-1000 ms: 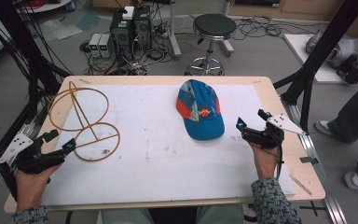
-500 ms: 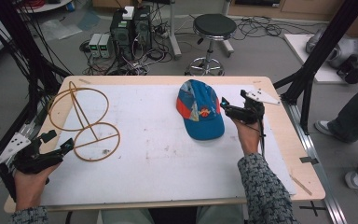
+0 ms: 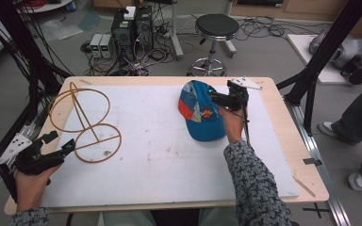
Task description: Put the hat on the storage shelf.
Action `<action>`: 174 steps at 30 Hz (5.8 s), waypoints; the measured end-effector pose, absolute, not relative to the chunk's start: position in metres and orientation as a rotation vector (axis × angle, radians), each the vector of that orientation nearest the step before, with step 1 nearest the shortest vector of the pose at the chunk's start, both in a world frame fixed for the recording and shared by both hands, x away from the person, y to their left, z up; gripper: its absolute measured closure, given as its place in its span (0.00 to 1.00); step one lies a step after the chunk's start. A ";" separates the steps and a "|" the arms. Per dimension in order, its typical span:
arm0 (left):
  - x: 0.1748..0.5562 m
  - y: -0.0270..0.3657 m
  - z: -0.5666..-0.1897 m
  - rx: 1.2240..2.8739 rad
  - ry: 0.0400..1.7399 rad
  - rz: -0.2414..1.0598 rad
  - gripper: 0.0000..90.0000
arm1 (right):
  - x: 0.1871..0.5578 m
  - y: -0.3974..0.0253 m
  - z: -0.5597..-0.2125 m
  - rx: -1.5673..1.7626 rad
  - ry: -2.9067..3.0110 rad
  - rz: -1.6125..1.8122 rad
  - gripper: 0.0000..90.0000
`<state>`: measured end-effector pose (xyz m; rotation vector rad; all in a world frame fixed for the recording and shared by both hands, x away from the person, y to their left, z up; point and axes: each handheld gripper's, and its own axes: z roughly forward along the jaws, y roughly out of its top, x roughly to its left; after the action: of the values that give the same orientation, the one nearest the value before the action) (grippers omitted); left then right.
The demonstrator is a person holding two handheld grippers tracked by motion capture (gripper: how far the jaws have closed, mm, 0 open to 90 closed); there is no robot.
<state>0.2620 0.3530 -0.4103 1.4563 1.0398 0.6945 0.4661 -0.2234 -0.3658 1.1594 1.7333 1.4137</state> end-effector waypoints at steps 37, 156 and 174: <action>0.265 0.351 -0.412 1.474 1.035 0.689 0.20 | 0.507 -0.188 -0.401 1.190 1.901 1.225 0.77; 0.241 0.392 -0.400 1.360 1.062 0.768 0.20 | 0.440 0.045 -0.200 -0.001 2.305 2.105 0.99; 0.236 0.400 -0.399 1.341 1.068 0.783 0.20 | 0.437 0.087 -0.219 -0.007 2.411 2.054 0.99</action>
<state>0.2361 0.3996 -0.3987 1.3407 1.0676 0.7826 0.4365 0.0872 -0.2189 -0.0068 2.4112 2.0542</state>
